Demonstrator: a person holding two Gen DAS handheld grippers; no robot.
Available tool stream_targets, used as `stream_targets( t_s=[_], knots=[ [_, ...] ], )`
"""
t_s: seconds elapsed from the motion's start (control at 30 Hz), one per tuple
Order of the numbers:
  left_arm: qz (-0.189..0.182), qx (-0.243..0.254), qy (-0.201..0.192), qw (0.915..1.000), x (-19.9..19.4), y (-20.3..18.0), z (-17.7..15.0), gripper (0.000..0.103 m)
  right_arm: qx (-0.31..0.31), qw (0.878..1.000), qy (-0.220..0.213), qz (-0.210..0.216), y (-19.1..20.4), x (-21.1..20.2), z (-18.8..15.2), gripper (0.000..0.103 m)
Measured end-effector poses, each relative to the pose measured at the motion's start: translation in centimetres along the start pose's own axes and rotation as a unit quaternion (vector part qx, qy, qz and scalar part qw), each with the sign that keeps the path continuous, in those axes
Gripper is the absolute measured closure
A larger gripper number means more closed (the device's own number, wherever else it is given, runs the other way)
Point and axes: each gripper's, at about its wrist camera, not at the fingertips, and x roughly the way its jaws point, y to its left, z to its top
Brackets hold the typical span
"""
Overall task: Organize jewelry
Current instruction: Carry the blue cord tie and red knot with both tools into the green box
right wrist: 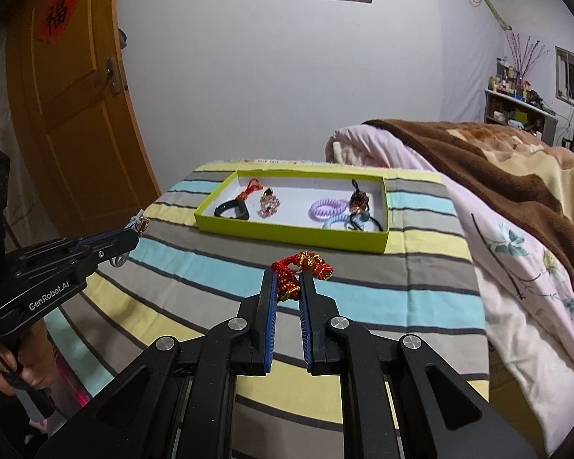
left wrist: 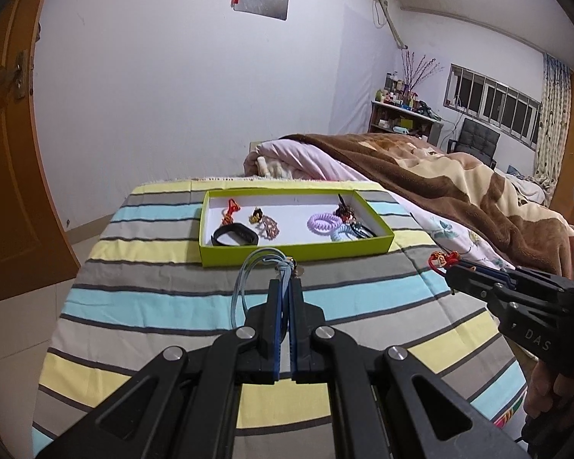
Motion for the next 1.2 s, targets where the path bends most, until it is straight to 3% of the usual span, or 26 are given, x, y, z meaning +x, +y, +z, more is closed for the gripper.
stream_targets(
  t_s=[0.73,1.2],
  knots=[
    [0.018,0.031,-0.016,0.9992,2.0,-1.0,3.5,0.1,-0.021,1.0,-0.022,-0.004,-1.0,1.3,4.3,0.092],
    [0.017,0.032,-0.021,0.9991,7.4,0.0,6.3,0.1,-0.017,1.0,-0.002,-0.007,-3.0,8.1,7.2,0.092]
  ],
)
